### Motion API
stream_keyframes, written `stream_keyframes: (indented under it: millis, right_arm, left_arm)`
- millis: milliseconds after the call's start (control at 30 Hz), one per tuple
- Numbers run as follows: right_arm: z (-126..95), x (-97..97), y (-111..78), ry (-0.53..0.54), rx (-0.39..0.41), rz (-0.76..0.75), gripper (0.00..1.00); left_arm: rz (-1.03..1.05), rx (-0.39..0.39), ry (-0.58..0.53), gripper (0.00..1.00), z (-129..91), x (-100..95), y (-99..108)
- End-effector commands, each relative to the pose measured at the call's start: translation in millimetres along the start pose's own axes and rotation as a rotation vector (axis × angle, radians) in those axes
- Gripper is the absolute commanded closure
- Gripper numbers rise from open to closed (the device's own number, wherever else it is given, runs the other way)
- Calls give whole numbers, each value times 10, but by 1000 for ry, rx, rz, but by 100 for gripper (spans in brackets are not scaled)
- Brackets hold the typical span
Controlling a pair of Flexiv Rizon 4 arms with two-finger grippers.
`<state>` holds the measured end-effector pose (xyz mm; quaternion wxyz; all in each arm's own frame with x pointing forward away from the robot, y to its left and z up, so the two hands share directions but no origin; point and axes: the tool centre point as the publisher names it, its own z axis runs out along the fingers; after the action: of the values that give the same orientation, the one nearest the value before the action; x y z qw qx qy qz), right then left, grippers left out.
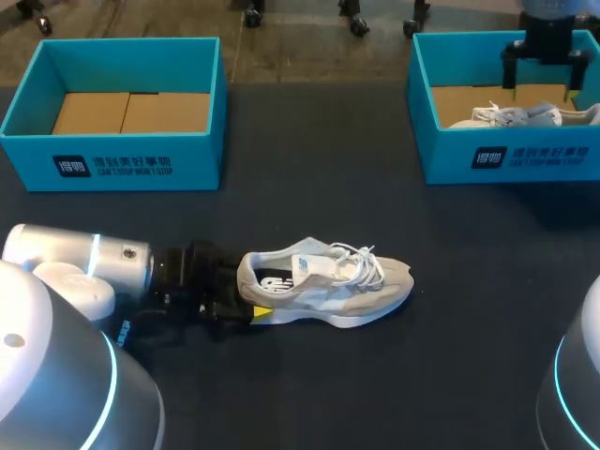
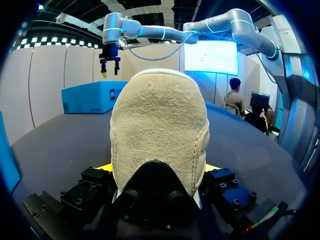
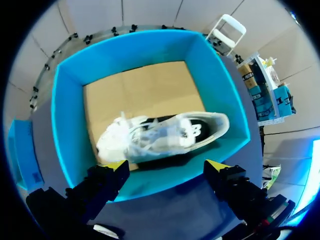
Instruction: Take the shoe out of the shoebox, open the shoe tongue, remove and reinsert the insole, then place the shoe into the shoebox
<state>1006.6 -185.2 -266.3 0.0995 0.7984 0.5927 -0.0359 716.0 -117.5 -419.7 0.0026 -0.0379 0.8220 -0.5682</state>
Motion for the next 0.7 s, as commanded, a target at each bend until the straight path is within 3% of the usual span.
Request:
stream_keyframes:
  millis: [33,300,400,700]
  right_arm:
    - [-107,137,-115,2,12,-15,0]
    - [-360,518,-425,11,35,-30,0]
    - [-467,765,-542,-6,41,-58,0]
    - [-695,1216,-870,19,0,-55,0]
  left_arm:
    - [0,-2,-2,100,0,-3,-1]
    - [0,-2,-2,100,0,-3,-1]
    - [0,-2,-2,100,0,-3,-1]
    - [0,-2,-2,100,0,-3,-1]
